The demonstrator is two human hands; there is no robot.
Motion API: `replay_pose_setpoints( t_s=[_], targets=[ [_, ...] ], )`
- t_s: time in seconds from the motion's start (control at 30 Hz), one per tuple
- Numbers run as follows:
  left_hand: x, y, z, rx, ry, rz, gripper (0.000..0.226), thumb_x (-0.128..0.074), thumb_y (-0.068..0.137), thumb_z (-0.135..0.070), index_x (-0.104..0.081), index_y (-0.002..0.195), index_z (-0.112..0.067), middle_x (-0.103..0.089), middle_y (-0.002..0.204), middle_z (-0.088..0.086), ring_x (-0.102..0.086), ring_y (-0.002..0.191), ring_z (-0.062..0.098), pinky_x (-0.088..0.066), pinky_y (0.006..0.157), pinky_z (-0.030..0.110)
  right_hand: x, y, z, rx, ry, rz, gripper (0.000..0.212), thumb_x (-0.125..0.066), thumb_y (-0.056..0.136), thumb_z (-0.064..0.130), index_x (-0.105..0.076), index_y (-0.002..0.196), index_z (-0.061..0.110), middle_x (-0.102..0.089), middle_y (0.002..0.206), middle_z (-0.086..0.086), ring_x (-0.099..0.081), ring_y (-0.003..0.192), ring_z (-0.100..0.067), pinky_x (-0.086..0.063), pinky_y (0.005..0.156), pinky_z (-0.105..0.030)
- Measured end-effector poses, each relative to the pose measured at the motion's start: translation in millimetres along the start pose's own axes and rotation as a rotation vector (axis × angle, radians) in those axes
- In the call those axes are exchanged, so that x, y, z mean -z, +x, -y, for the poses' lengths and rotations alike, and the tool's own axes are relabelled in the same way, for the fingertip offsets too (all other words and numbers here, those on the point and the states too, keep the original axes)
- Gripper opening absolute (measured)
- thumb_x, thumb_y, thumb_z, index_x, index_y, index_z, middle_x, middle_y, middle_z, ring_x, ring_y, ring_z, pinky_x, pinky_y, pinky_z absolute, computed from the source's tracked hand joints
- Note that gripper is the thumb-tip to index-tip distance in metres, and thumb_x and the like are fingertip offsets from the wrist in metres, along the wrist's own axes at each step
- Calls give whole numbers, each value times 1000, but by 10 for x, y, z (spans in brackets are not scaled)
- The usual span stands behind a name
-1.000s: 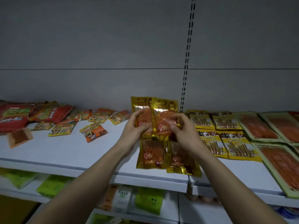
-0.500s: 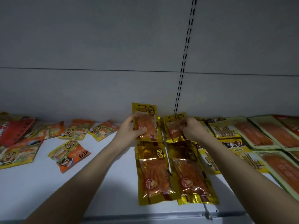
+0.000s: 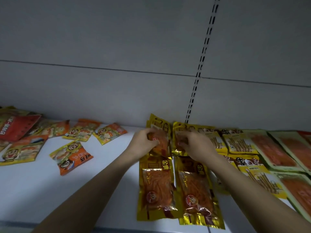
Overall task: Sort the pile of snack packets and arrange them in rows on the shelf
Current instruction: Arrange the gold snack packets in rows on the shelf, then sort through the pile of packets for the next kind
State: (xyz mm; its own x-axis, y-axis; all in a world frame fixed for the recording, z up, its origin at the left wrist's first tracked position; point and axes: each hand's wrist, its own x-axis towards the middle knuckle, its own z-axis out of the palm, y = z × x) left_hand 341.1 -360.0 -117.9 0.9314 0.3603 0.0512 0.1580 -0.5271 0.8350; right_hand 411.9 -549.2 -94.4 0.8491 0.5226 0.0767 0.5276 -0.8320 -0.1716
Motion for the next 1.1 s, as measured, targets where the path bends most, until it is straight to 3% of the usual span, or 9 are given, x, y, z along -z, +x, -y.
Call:
replay_pose_setpoints(
  t_s=[0.07, 0.13, 0.27, 0.33, 0.53, 0.73, 0.83, 1.0, 1.1],
  targets=[
    [-51, 45, 17, 9, 321, 12, 47, -68, 91, -32, -59, 137, -30, -51, 143, 8, -42, 135, 30, -38, 111, 38, -29, 4, -62, 9, 22, 14, 31, -57, 98, 33, -62, 129, 30, -56, 134, -3, -42, 129, -33, -45, 99, -44],
    [-85, 22, -12, 48, 462, 31, 47, -62, 93, -40, -54, 139, -37, -35, 154, 7, -24, 143, 32, -28, 114, 44, -50, 6, -106, 18, 27, 24, 32, -57, 98, 30, -62, 130, 29, -56, 134, -2, -43, 129, -32, -46, 99, -44],
    [-45, -67, -133, 33, 487, 6, 45, -55, 97, -44, -50, 142, -42, -26, 161, 4, -17, 148, 28, -26, 115, 49, 57, 18, -91, 99, 76, -70, 18, -52, 97, 27, -65, 109, 21, -60, 115, -7, -54, 113, -33, -50, 85, -40],
    [50, -171, -215, 48, 480, -50, 41, -53, 98, -44, -53, 139, -40, -35, 157, 3, -22, 146, 28, -27, 116, 45, 160, 62, 0, 141, 135, -99, 15, -51, 96, 25, -62, 99, 15, -62, 105, -10, -60, 103, -35, -49, 75, -37],
    [567, -782, -173, 204, 543, -236, 35, -52, 98, -46, -67, 123, -27, -60, 136, -2, -45, 133, 25, -39, 107, 42, 219, 30, 728, 313, 362, -32, 16, -53, 93, 25, -65, 99, 19, -69, 102, -8, -64, 98, -31, -50, 77, -35],
    [1329, -1562, 20, 406, 641, -362, 33, -47, 97, -52, -70, 93, -28, -72, 108, 0, -61, 109, 26, -46, 83, 34, 254, -212, 1693, 506, 435, 99, 15, -53, 93, 28, -60, 82, 20, -69, 91, -6, -64, 95, -31, -45, 71, -33],
    [1687, -1867, 117, 459, 628, -428, 38, -46, 98, -56, -70, 109, -29, -70, 111, -1, -62, 109, 24, -48, 87, 36, 291, -388, 2169, 592, 410, 156, 16, -55, 91, 30, -63, 85, 17, -65, 83, -2, -62, 86, -27, -42, 66, -33],
    [2216, -2322, 429, 530, 601, -474, 40, -45, 96, -61, -66, 110, -30, -71, 104, -3, -64, 101, 21, -51, 89, 39, 249, -646, 2963, 671, 395, 219, 26, -56, 91, 33, -63, 88, 8, -68, 79, -6, -64, 78, -28, -49, 67, -36],
    [2592, -2609, 673, 546, 619, -491, 40, -47, 96, -60, -67, 110, -29, -71, 104, -2, -63, 100, 21, -51, 84, 36, 138, -768, 3492, 715, 402, 243, 29, -55, 93, 32, -57, 77, 8, -66, 77, -11, -62, 77, -34, -41, 60, -35]
  ],
)
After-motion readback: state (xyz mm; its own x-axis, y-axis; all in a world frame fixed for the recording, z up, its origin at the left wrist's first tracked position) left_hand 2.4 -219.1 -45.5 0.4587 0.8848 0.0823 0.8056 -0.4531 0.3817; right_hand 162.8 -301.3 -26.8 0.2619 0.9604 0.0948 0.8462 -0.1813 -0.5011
